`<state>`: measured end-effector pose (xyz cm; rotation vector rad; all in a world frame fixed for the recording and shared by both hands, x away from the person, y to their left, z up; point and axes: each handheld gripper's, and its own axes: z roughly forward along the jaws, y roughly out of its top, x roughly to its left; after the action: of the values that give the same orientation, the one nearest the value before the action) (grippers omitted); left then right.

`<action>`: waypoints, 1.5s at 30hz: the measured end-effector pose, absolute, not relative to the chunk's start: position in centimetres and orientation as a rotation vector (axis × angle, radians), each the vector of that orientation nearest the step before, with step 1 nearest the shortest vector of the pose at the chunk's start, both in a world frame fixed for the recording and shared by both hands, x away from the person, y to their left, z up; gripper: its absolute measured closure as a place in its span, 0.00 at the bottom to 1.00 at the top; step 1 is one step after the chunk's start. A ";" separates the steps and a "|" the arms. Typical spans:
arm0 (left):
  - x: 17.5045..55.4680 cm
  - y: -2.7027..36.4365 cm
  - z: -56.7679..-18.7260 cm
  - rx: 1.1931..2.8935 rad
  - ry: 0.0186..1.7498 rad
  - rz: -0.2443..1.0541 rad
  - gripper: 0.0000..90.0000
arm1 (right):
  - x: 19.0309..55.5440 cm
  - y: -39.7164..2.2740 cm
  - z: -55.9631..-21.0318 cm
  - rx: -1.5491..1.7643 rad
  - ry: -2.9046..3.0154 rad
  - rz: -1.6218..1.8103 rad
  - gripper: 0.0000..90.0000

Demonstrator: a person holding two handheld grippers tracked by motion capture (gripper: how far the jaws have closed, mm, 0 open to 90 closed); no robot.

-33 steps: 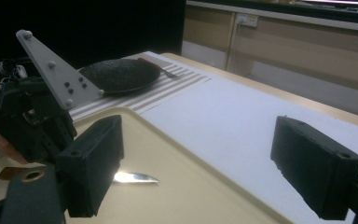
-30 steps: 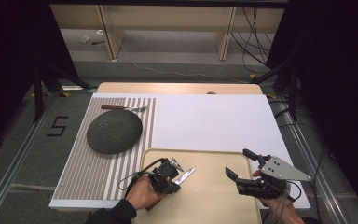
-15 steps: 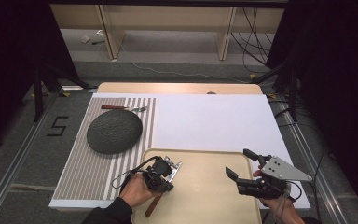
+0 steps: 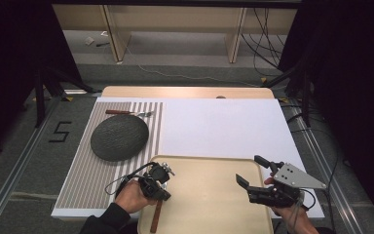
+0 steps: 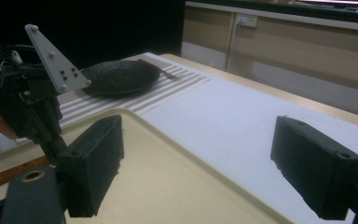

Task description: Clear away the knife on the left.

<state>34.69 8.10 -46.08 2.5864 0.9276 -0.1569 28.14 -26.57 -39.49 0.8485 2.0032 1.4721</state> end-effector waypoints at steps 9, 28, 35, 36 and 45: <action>35.0 9.2 -46.1 2.586 0.947 -0.190 1.00 | 28.2 -26.8 -39.5 0.859 1.999 1.481 0.20; 35.2 10.8 -46.0 2.602 0.974 -0.173 1.00 | 28.2 -26.6 -39.4 0.855 2.002 1.485 0.20; 35.0 10.4 -45.5 2.536 0.947 -0.188 0.89 | 28.2 -26.7 -39.4 0.856 2.001 1.487 0.20; 34.9 10.3 -45.4 2.523 0.941 -0.183 0.86 | 28.2 -26.7 -39.4 0.855 2.000 1.488 0.20; 35.0 10.6 -44.5 2.382 0.956 -0.119 0.55 | 28.2 -26.7 -39.4 0.855 1.999 1.488 0.20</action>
<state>35.01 10.57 -44.52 2.3823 0.9560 -0.1190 28.17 -26.69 -39.38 0.8549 1.9991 1.4882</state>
